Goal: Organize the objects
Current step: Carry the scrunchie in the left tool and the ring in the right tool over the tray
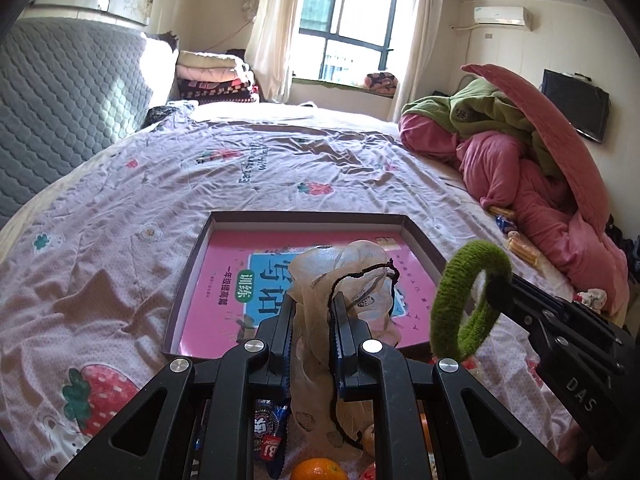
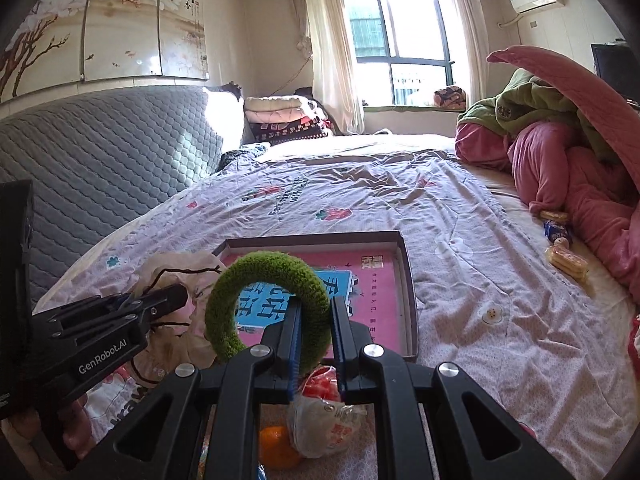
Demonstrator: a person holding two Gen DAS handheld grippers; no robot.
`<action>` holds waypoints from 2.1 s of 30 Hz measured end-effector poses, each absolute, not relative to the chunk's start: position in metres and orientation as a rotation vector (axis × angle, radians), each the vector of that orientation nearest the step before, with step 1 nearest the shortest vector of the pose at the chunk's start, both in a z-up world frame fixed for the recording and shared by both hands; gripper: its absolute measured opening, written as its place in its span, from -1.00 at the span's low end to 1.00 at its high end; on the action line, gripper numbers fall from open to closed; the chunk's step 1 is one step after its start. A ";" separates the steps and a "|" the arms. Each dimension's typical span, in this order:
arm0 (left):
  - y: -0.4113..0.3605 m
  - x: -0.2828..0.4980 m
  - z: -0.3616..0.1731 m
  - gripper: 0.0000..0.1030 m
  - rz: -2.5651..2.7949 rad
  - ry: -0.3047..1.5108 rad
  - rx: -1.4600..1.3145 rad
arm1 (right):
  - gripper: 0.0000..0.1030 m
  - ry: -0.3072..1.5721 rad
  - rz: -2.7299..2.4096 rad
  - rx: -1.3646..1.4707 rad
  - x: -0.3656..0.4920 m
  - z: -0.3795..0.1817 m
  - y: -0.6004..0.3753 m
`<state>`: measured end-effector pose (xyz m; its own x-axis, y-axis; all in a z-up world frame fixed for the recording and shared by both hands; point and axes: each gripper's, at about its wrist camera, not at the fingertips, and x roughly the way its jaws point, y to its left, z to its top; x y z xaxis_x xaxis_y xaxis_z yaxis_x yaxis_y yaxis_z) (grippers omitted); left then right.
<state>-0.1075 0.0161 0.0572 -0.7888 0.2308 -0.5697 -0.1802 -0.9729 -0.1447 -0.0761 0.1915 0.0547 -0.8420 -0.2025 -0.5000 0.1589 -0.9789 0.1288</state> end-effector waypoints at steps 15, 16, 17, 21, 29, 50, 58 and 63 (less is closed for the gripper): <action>0.013 -0.144 0.068 -0.70 2.808 -0.129 -0.897 | -0.72 -0.129 -2.871 0.752 -0.115 0.066 0.194; 0.013 -0.145 0.068 -0.70 2.808 -0.132 -0.898 | -0.72 -0.127 -2.874 0.752 -0.116 0.066 0.195; 0.013 -0.146 0.068 -0.70 2.807 -0.133 -0.898 | -0.72 -0.129 -2.874 0.754 -0.118 0.066 0.195; 0.014 -0.152 0.070 -0.70 2.814 -0.121 -0.895 | -0.72 -0.125 -2.876 0.760 -0.124 0.066 0.196; 0.015 -0.167 0.072 -0.70 2.814 -0.115 -0.904 | -0.72 -0.106 -2.876 0.758 -0.136 0.070 0.192; -0.001 -0.193 0.040 -0.69 2.792 -0.146 -1.057 | -0.72 -0.050 -2.855 0.902 -0.160 0.047 0.187; -0.006 -0.199 0.022 -0.69 2.763 -0.173 -1.142 | -0.71 -0.043 -2.835 1.062 -0.168 0.025 0.194; -0.003 -0.203 0.015 -0.69 2.742 -0.178 -1.173 | -0.71 -0.045 -2.822 1.140 -0.172 0.013 0.198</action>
<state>-0.2025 -0.0026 0.0154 -0.6817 0.1873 -0.7072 -0.0946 -0.9811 -0.1687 -0.1723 0.1985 0.0129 -0.7155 -0.1018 -0.6912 0.0798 -0.9948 0.0640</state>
